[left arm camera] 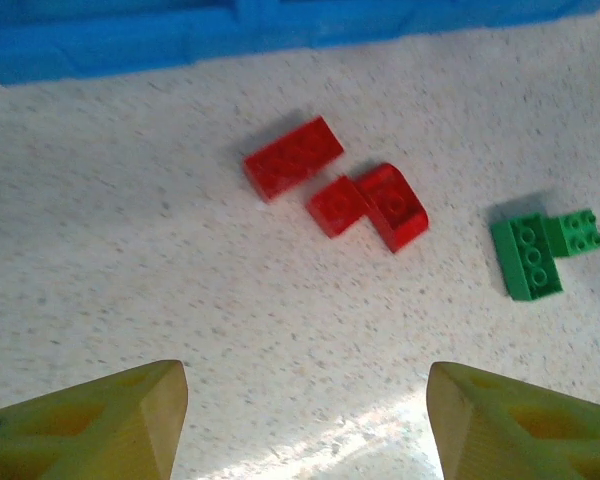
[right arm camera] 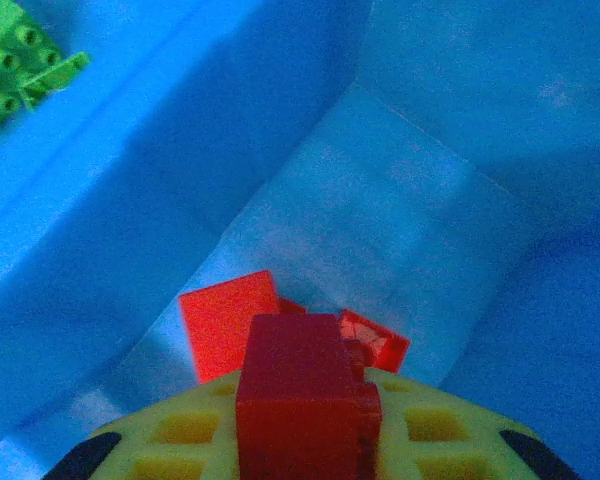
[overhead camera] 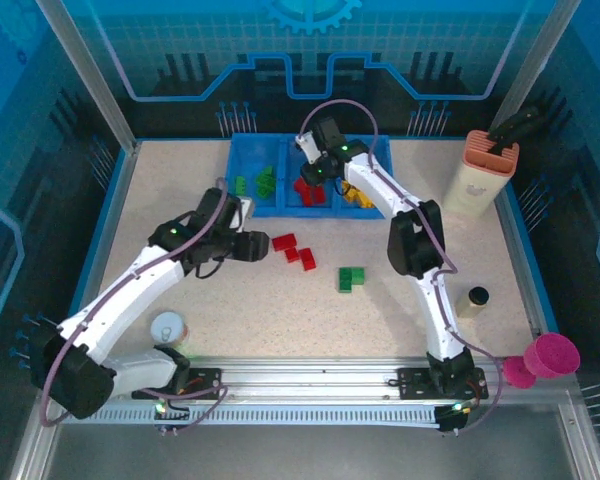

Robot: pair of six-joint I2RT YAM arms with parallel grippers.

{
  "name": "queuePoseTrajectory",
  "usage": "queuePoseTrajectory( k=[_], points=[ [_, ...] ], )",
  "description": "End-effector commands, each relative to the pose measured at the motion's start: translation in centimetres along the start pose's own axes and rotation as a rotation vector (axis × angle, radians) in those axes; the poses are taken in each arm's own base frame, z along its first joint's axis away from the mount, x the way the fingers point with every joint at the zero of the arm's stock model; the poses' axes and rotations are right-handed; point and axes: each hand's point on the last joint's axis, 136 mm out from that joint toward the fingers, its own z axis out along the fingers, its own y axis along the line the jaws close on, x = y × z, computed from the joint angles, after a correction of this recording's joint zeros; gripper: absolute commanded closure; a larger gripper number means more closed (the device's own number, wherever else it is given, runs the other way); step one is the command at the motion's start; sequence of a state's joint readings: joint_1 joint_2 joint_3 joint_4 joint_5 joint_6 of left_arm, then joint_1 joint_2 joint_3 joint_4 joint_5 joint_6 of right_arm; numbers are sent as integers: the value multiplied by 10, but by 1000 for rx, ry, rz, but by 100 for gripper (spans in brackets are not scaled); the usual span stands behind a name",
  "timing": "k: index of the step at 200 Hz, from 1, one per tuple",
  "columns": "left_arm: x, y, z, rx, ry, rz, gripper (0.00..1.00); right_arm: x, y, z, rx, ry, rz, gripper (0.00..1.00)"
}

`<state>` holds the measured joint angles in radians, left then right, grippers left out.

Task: Sort the legos into containers by color
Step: Place the lego in the container.

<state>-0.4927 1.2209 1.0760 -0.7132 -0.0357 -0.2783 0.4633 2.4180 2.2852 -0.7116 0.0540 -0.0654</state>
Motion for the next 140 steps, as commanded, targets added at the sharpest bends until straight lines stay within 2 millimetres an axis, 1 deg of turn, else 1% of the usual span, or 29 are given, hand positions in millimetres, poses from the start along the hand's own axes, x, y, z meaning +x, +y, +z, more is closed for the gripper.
queuePoseTrajectory(
  k=[1, 17, 42, 62, 77, 94, 108, 126, 140],
  points=[
    [18, -9, 17, -5, 61, -57, 34, 8, -13, 11, 13, 39, -10, 78],
    [24, -20, 26, 6, 84, -53, 34, 11, -14, 18, 4, 45, -3, 78],
    [19, -37, 37, 12, 93, -34, 33, 14, -14, 25, -8, 47, 2, 76],
    [19, -56, 46, 16, 110, -13, 33, 16, -12, 28, -20, 51, 1, 69],
    [22, -72, 56, 23, 127, 2, 33, 14, -10, 26, -29, 45, 0, 64],
    [28, -92, 69, 29, 150, 27, 33, 10, -7, 20, -45, 30, -2, 61],
    [33, -114, 79, 48, 169, 57, 33, 7, -4, 13, -57, 15, -6, 58],
    [35, -140, 89, 62, 175, 97, 32, -1, 0, -4, -75, -23, -13, 54],
    [32, -154, 96, 58, 172, 113, 32, -6, 2, -17, -81, -45, -15, 52]
  ],
)
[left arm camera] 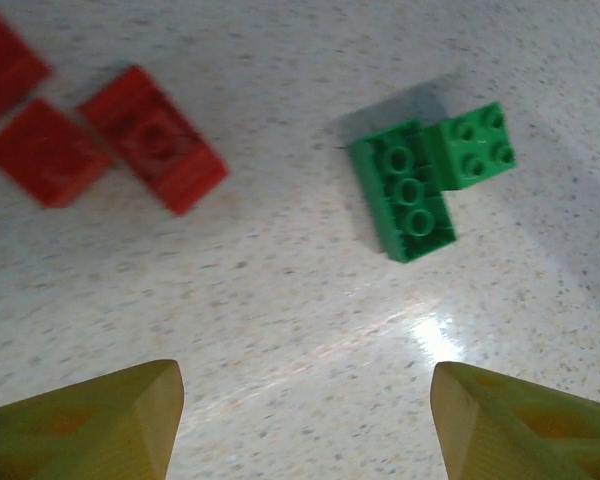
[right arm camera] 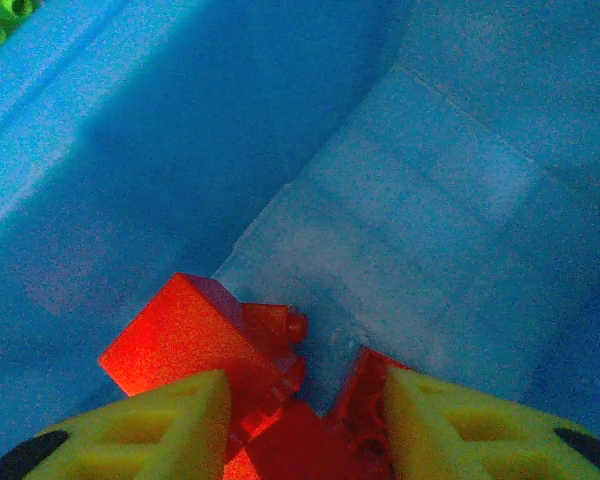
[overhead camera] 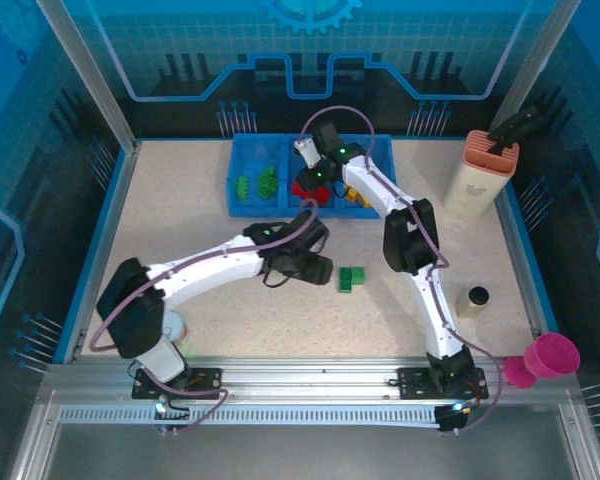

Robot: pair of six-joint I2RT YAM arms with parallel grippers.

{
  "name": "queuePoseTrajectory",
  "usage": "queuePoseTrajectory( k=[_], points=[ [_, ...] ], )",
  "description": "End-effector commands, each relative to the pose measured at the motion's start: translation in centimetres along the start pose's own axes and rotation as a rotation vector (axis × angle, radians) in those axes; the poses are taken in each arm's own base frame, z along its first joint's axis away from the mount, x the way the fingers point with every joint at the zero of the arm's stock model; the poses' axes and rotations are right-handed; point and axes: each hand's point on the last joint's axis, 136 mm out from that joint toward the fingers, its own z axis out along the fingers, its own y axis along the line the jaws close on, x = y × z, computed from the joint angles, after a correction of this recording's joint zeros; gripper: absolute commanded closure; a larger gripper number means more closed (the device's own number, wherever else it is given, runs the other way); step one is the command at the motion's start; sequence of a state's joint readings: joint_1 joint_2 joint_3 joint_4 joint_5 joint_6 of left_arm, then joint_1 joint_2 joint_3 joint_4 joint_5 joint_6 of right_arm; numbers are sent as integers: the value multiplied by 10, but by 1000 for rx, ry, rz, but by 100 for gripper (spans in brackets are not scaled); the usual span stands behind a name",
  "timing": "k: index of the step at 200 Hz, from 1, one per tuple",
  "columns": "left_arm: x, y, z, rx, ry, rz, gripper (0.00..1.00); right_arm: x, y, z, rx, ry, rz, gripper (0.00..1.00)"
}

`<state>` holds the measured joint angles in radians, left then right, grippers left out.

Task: Sort the legos into containers by color
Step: Place the lego in the container, then pick up the lego from the center of the table.

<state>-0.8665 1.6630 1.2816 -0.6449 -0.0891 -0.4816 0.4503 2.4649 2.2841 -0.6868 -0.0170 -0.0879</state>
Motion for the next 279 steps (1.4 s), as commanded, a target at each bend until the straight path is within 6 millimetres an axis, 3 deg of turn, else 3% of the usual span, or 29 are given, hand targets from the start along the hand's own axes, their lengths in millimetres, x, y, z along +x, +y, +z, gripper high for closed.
queuePoseTrajectory(
  k=[1, 17, 20, 36, 74, 130, 211, 279],
  points=[
    [-19, -27, 5, 8, -47, 1, 32, -17, -1, -40, -14, -59, -6, 52],
    [-25, -39, 12, 4, -45, 7, 33, -16, 2, -47, -26, -62, -5, 50],
    [-26, -41, 12, 3, -47, 7, 33, -23, 2, -60, -25, -85, -8, 50],
    [-31, -50, 22, -16, -42, 9, 33, -29, 5, -74, -38, -108, -12, 48],
    [-24, -59, 49, -96, -1, 22, 32, -36, 9, -101, -51, -155, -22, 43],
    [-20, -77, 75, -162, 30, 51, 32, -35, -8, -134, -60, -225, 63, 42],
    [-11, -71, 103, -255, 88, 43, 37, 1, -30, -142, -108, -233, 196, 41],
    [-20, -65, 112, -331, 83, 71, 45, 2, -30, -145, -138, -251, 227, 41]
  ],
)
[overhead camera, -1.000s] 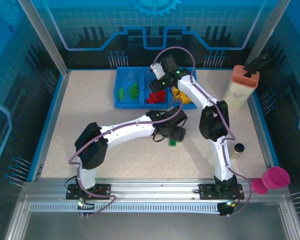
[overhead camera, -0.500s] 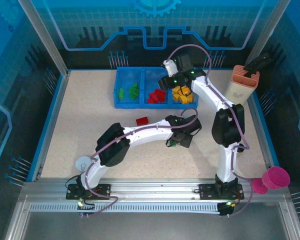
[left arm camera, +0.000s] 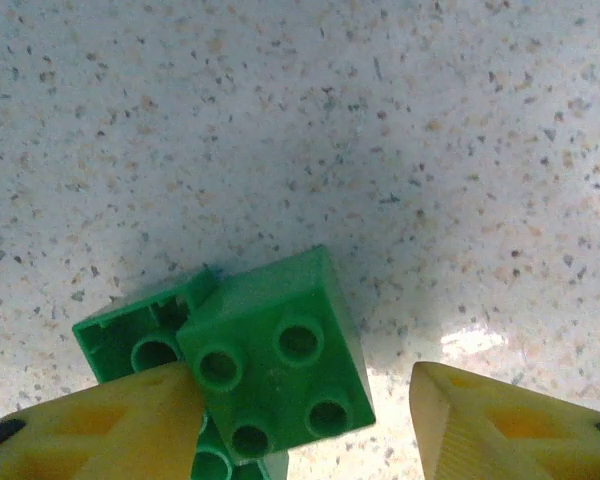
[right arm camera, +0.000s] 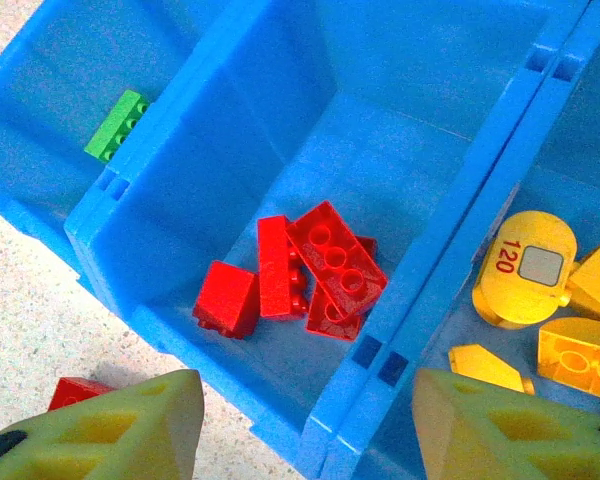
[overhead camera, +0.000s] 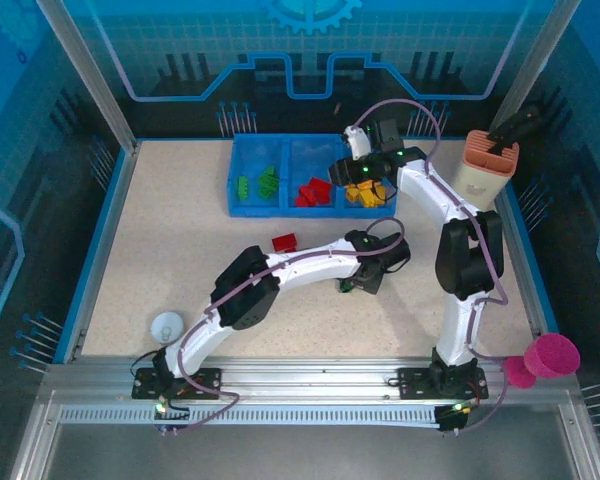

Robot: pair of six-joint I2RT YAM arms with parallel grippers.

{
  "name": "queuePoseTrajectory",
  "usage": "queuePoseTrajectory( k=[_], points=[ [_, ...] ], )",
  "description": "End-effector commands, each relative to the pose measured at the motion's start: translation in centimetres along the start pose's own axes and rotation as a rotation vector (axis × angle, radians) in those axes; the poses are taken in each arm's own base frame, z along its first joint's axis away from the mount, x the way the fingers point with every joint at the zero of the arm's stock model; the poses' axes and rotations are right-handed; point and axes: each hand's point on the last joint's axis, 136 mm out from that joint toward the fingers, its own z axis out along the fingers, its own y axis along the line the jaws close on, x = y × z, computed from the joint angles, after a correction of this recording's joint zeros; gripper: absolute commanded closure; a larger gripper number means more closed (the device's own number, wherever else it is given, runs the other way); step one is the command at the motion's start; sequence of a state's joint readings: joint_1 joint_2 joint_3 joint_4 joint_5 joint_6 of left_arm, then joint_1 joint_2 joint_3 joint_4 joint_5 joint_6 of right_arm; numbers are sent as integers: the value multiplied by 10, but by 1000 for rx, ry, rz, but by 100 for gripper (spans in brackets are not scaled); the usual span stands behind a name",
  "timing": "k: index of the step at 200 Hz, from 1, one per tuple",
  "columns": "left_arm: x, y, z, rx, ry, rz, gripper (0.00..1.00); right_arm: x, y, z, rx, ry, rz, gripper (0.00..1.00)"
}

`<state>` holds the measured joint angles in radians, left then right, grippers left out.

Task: Sort the legos into containers by color
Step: Pick up the lego from the center of the table, then place the lego in the container.

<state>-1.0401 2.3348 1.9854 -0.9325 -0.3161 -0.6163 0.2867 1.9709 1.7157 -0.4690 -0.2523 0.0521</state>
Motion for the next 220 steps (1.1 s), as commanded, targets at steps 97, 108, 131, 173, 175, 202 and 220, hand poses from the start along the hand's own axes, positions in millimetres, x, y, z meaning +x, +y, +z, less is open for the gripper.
queuePoseTrajectory(
  k=[97, 108, 131, 173, 175, 202, 220],
  points=[
    [-13, 22, -3, -88, -19, 18, 68, -10, -2, -15, 3, -43, -4, 41],
    [-14, 23, -10, -70, -28, 18, 69, -9, -4, -18, 18, -39, -9, 41],
    [-19, 32, -42, -29, -75, 30, 70, -2, -18, -28, 64, -38, 28, 40],
    [-44, 89, -117, 16, -208, -10, 71, 16, -21, -50, 101, -54, 82, 40],
    [-46, 93, -122, 22, -219, -16, 71, 17, -21, -50, 101, -53, 83, 40],
    [-71, 150, -159, -7, -335, -61, 71, 40, -11, -54, 95, -8, 93, 40],
    [-90, 198, -178, -74, -416, -99, 71, 60, -2, -56, 111, 38, 77, 40]
  ],
)
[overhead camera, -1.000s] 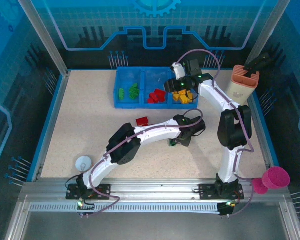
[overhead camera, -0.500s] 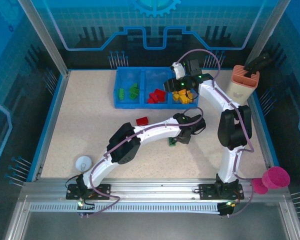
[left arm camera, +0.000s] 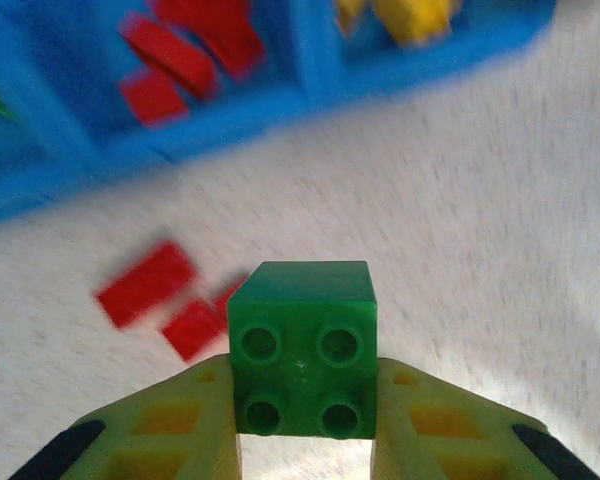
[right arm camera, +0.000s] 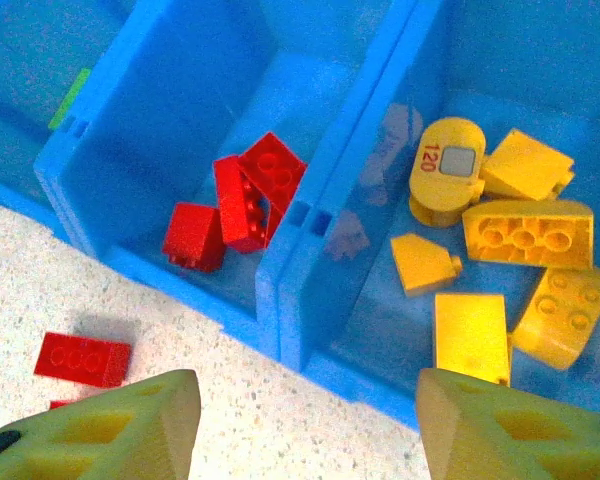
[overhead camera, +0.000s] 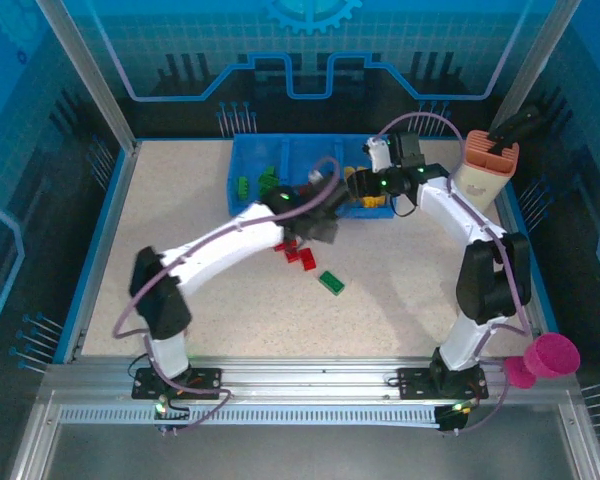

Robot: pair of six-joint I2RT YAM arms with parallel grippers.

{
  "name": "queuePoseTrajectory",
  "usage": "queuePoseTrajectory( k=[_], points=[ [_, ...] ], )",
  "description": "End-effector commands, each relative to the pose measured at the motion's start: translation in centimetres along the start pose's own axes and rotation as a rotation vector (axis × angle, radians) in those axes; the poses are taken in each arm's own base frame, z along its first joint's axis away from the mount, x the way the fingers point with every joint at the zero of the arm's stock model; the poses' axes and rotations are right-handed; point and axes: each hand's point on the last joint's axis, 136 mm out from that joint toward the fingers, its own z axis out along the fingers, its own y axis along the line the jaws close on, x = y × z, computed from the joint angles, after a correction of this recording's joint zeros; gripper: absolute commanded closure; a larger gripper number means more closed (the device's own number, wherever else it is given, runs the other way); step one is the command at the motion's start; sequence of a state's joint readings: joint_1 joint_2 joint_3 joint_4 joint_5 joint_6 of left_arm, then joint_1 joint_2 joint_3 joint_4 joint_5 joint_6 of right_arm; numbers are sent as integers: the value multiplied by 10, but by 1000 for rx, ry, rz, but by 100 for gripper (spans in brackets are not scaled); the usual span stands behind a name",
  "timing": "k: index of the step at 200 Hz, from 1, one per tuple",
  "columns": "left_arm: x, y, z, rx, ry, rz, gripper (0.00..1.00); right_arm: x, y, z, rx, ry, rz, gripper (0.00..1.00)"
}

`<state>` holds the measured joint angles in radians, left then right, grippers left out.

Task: Sort the legos into containers by color
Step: Place the lego in the container.

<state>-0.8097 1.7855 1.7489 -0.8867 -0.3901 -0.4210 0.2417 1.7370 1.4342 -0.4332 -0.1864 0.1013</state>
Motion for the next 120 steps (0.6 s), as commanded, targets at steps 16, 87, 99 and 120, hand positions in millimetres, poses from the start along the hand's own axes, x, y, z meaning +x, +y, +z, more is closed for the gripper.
queuePoseTrajectory(
  k=[16, 87, 99, 120],
  points=[
    [-52, 91, -17, -152, -168, -18, 71, 38, 20, -12, 22, 72, -26, 39],
    [-91, 192, 39, -253, -201, -192, 71, 113, 109, -2, -146, 226, -5, 36],
    [-94, 198, 57, -233, -181, -219, 72, 119, 121, 3, -162, 243, 0, 36],
    [-95, 205, 87, -218, -143, -242, 72, 132, 134, 16, -143, 295, -52, 33]
  ],
)
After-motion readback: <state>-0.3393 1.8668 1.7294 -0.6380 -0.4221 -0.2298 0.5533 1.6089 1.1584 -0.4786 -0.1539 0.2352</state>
